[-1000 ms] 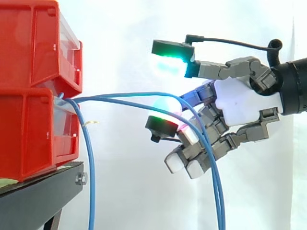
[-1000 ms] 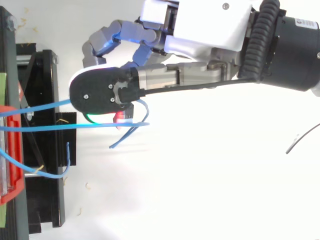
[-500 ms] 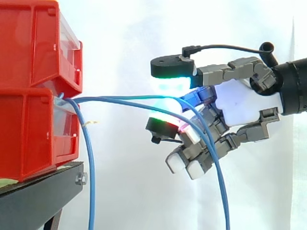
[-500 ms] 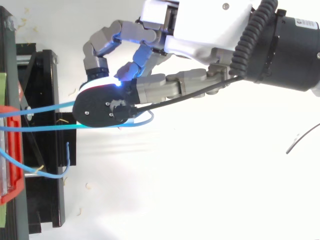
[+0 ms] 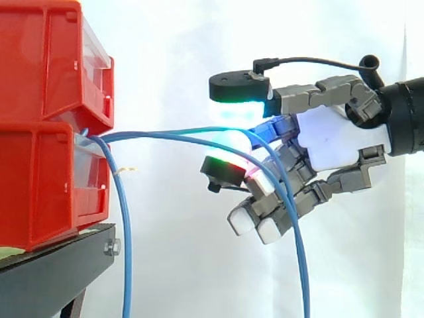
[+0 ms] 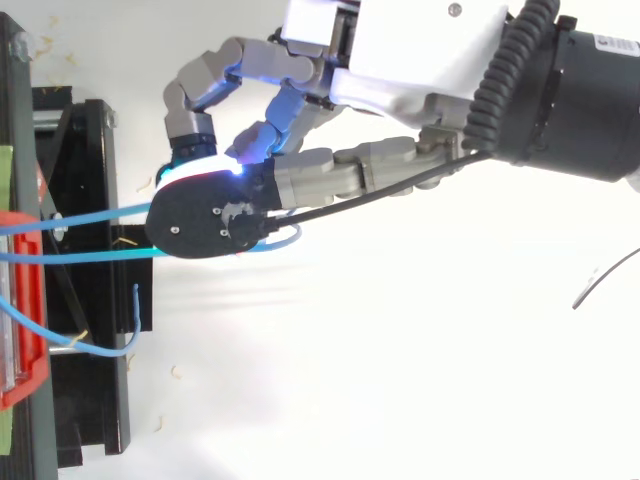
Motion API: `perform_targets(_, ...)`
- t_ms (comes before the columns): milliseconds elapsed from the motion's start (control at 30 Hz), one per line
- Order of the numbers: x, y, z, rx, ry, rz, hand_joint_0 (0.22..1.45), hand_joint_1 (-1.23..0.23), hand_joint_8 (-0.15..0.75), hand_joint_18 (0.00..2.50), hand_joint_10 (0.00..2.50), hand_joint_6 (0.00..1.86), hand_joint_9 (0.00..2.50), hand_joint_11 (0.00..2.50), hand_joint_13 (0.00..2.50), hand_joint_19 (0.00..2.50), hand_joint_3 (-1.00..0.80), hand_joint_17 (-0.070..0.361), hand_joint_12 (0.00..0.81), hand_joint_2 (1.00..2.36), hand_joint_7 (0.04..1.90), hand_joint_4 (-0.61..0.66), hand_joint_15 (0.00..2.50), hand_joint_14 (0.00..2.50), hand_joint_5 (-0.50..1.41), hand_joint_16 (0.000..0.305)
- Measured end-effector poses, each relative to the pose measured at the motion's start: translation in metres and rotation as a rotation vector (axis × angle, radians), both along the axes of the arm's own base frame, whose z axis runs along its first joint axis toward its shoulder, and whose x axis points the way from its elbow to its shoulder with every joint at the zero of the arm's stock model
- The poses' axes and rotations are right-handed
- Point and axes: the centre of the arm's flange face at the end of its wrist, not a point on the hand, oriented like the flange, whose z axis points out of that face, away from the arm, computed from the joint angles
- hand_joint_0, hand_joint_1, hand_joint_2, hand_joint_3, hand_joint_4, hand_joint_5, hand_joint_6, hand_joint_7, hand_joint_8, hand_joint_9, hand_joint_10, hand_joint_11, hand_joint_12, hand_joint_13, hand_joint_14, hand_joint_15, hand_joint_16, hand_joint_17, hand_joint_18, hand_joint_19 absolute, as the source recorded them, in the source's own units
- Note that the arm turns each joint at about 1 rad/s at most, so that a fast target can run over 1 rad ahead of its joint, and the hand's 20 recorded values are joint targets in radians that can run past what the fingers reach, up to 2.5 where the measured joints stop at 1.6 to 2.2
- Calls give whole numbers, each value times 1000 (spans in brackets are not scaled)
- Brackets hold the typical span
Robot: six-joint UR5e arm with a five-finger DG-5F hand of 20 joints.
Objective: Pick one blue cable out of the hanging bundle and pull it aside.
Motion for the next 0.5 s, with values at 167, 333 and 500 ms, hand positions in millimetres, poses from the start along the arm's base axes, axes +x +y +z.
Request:
perform_targets(167,0,0,1,-1,0,0,627,-767,284,667,21,929,1016,689,748,490,-5,108,332,1029,1376,13,537,21,-147,48)
perform_targets(333,-1,1,2,0,-1,1,628,-768,299,686,20,937,1043,691,791,483,47,112,340,1026,1373,39,560,22,-138,50)
perform_targets(500,-4,0,2,1,25,-2,643,-778,320,727,21,944,1103,749,840,466,112,118,357,1021,1389,-4,617,21,-128,52)
